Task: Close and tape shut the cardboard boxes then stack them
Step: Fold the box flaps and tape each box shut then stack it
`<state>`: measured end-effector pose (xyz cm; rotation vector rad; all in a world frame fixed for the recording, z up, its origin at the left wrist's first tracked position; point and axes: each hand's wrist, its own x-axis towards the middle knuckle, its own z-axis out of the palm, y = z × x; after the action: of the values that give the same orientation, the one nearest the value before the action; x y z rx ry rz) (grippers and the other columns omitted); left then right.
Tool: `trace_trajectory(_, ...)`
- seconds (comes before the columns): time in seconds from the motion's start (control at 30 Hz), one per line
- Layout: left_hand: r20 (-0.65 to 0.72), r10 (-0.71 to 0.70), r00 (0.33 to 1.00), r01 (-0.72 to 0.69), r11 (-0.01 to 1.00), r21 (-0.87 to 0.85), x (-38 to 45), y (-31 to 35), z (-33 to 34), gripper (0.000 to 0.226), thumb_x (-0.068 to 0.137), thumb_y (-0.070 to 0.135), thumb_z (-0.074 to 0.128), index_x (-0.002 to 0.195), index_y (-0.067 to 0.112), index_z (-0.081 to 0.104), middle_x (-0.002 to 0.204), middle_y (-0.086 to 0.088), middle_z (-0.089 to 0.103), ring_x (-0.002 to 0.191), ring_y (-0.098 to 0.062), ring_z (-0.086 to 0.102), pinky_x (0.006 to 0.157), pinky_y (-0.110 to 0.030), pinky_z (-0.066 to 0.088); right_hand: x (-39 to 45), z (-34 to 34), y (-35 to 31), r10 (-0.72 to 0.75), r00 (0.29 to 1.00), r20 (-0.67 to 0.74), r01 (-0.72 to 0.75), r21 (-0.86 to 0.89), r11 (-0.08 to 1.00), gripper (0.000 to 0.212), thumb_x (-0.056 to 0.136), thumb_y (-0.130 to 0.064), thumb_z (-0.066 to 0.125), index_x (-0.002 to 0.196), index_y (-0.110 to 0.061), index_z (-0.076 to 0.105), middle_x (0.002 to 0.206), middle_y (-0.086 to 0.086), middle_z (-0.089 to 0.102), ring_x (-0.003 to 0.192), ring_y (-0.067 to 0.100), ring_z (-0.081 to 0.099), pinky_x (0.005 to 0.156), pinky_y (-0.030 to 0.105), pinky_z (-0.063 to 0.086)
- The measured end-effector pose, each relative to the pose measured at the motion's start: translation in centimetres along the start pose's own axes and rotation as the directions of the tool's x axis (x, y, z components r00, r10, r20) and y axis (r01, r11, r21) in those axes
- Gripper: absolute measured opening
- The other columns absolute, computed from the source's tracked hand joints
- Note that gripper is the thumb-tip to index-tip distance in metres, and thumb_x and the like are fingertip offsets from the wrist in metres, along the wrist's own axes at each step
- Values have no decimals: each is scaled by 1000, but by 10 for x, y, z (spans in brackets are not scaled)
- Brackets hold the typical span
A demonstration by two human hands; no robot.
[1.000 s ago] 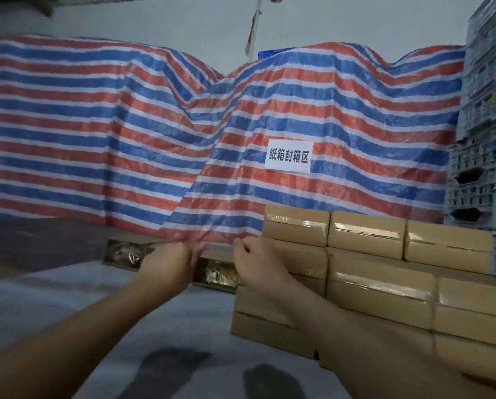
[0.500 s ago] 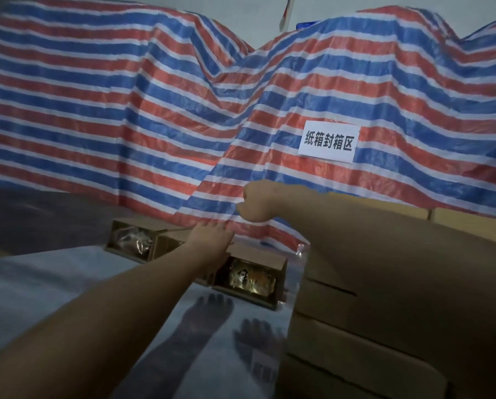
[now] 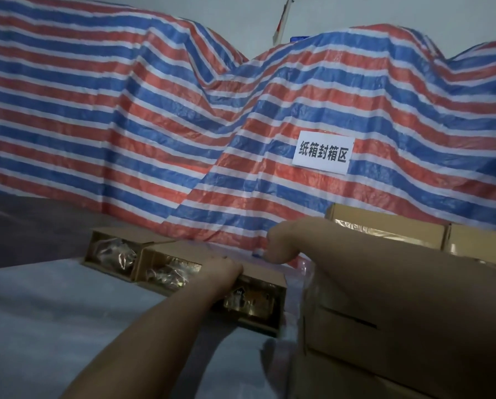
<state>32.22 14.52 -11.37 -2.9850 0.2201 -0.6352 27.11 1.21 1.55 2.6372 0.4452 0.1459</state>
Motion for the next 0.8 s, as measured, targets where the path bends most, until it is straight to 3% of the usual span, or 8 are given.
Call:
trace_trajectory(0.07, 0, -44, 999, 44, 999, -29, -12, 4, -15, 24, 99, 22, 51, 119, 17, 62, 122, -8, 63, 112, -26, 59, 98, -39, 47, -9, -6, -6, 2, 1000, -29, -1, 6, 1000, 45, 101, -39, 46, 137, -12, 51, 120, 11, 54, 97, 28, 48, 96, 42, 45)
trace_trajectory(0.23, 8, -131, 991, 131, 984, -120, -49, 10, -65, 21, 97, 24, 55, 116, 21, 61, 115, -4, 63, 104, -21, 61, 86, -34, 47, -53, -21, -18, -56, 993, -102, 66, 96, 993, 43, 99, -39, 50, 132, -12, 55, 116, 8, 55, 99, 26, 51, 93, 39, 45)
trace_trajectory(0.33, 5, -170, 985, 167, 967, -191, -83, 8, -92, 18, 98, 26, 54, 113, 22, 62, 116, -5, 62, 106, -24, 60, 92, -35, 48, -85, -16, -24, -69, 990, -121, 96, 236, 967, 42, 96, -33, 58, 134, -15, 53, 122, 9, 57, 105, 23, 54, 99, 38, 46)
trace_trajectory(0.43, -63, -156, 986, 141, 971, -193, -128, -1, -118, 11, 99, 30, 50, 91, 28, 56, 107, -3, 62, 100, -19, 61, 96, -36, 49, -115, -4, -33, -60, 987, -146, 110, 363, 925, 45, 91, -27, 65, 133, -20, 51, 120, 7, 56, 108, 23, 56, 100, 41, 49)
trace_trajectory(0.5, -67, -130, 989, 118, 980, -160, -157, -9, -136, 10, 99, 27, 50, 98, 24, 59, 104, -1, 63, 97, -18, 61, 93, -36, 50, -136, 7, -40, -71, 980, -186, 144, 414, 899, 45, 90, -23, 67, 132, -22, 49, 118, 5, 58, 106, 21, 57, 98, 40, 51)
trace_trajectory(0.6, -19, -120, 993, 116, 985, -127, -201, -15, -163, 13, 99, 28, 49, 100, 27, 61, 94, 5, 59, 86, -12, 58, 81, -31, 49, -167, 25, -55, -72, 947, -314, 228, 494, 839, 45, 93, -20, 62, 133, -34, 46, 118, 2, 58, 108, 21, 57, 100, 43, 50)
trace_trajectory(0.7, 3, -115, 993, 114, 983, -143, -231, -17, -185, 14, 99, 30, 50, 95, 27, 63, 93, 5, 60, 85, -10, 59, 84, -32, 52, -191, 31, -66, 36, 898, -439, 228, 532, 815, 29, 98, -19, 56, 123, -33, 53, 111, 0, 59, 107, 22, 58, 105, 48, 46)
trace_trajectory(0.8, -23, -156, 987, 148, 968, -204, -247, -12, -202, 12, 97, 32, 57, 88, 26, 64, 88, 4, 63, 83, -10, 61, 82, -31, 53, -213, 19, -60, -7, 915, -404, 270, 598, 755, 21, 100, -12, 54, 116, -24, 59, 105, 2, 60, 95, 18, 61, 90, 35, 54)
